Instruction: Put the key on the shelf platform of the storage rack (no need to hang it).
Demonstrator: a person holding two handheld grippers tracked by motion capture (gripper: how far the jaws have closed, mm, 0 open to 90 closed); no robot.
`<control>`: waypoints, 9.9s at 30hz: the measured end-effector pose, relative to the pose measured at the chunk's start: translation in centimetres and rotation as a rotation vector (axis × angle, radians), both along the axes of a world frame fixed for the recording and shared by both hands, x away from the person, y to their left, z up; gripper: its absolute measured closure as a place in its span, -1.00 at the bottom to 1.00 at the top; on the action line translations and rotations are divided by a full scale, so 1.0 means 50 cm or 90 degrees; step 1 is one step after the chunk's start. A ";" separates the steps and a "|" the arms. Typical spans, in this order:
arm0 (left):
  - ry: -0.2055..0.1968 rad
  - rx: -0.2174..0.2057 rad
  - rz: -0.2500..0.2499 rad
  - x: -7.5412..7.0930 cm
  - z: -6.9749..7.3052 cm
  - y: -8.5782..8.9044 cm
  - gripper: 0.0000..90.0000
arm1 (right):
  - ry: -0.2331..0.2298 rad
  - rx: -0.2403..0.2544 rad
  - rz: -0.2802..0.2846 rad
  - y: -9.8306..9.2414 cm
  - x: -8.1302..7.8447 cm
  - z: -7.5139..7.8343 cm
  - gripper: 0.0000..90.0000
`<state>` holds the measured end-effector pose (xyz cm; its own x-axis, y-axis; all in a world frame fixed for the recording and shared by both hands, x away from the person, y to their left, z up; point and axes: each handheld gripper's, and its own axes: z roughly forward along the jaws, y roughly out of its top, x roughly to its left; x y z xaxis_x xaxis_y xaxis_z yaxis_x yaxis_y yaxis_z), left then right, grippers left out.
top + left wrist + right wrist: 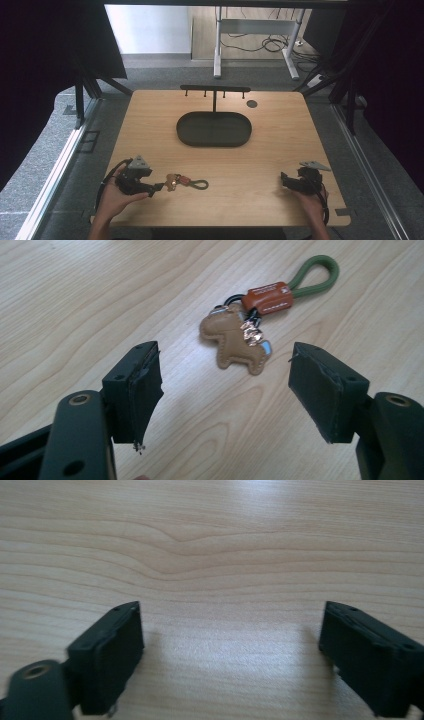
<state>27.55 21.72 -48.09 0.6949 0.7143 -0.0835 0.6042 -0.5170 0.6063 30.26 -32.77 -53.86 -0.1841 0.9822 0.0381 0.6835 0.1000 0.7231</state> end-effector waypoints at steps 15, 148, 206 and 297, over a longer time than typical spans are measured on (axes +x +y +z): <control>0.000 -0.037 -0.054 -0.035 -0.002 -0.060 0.22 | -0.017 0.040 0.033 -0.024 -0.013 -0.001 -0.54; 0.058 0.133 -0.200 0.147 0.045 -0.206 0.49 | -0.018 -0.022 0.037 -0.006 -0.024 -0.003 -0.53; -0.004 0.142 -0.216 0.205 0.192 -0.283 0.48 | -0.018 -0.025 0.034 -0.005 -0.024 -0.003 -0.54; 0.029 0.164 -0.230 0.238 0.161 -0.334 0.48 | -0.018 -0.026 0.029 -0.004 -0.024 -0.004 -0.54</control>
<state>39.45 5.03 -40.05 0.9035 0.4277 0.0285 0.3804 -0.8305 0.4069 29.06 -32.94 -54.05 -0.2286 0.9735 -0.0076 0.6567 0.1600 0.7369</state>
